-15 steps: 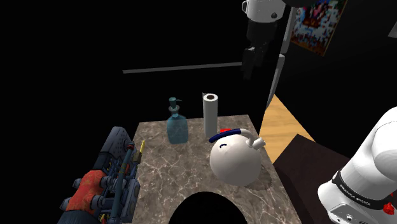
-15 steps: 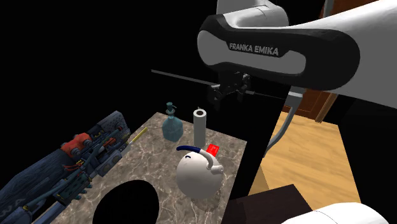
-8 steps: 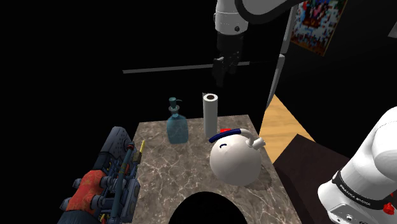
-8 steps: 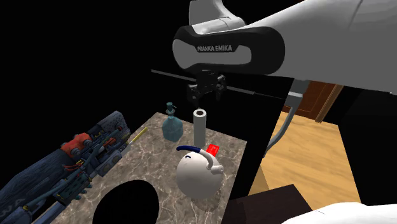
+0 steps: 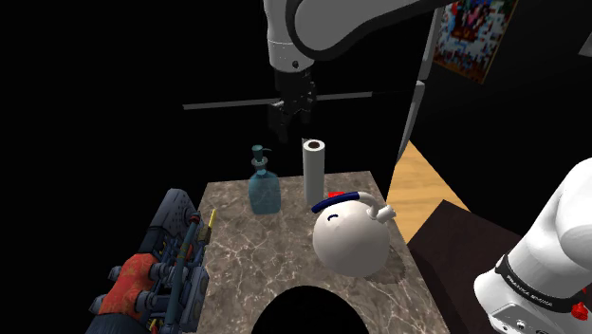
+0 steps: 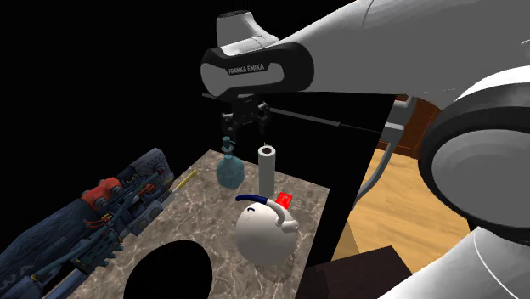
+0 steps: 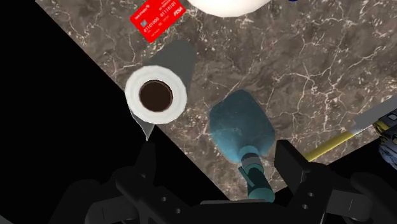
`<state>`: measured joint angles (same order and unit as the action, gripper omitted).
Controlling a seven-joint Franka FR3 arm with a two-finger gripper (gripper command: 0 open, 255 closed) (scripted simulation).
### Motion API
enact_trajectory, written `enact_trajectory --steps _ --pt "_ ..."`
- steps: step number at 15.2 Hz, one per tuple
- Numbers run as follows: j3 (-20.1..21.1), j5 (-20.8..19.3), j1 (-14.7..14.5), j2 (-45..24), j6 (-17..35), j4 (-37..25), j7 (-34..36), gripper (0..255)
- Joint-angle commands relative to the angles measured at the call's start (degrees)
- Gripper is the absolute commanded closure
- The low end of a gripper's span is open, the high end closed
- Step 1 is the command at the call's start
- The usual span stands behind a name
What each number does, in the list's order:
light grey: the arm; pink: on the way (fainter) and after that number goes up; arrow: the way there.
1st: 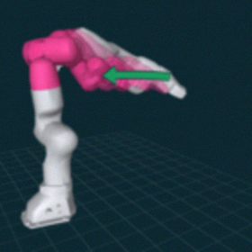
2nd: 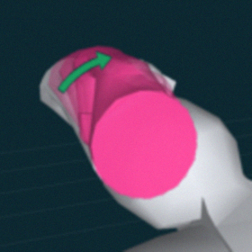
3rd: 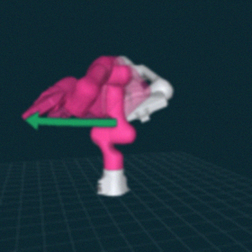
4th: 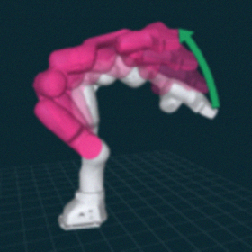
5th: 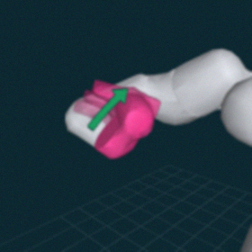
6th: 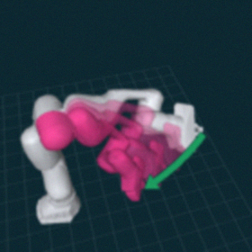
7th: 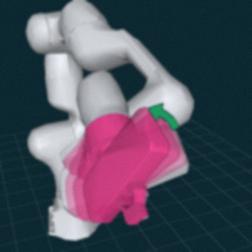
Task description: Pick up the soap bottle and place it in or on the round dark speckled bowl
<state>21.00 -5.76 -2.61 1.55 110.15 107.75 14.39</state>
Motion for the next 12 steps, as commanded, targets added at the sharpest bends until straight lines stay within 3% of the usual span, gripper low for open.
enact_trajectory --steps 1,7,12 --pt "0.9 -1.6 -0.7 -4.7 -0.1 -4.4 2.1 0" --pt "1.9 -6.8 -4.6 -18.7 -1.9 -19.0 7.3 0" --pt "1.5 -7.3 -4.5 -19.5 1.5 -16.3 7.6 0"
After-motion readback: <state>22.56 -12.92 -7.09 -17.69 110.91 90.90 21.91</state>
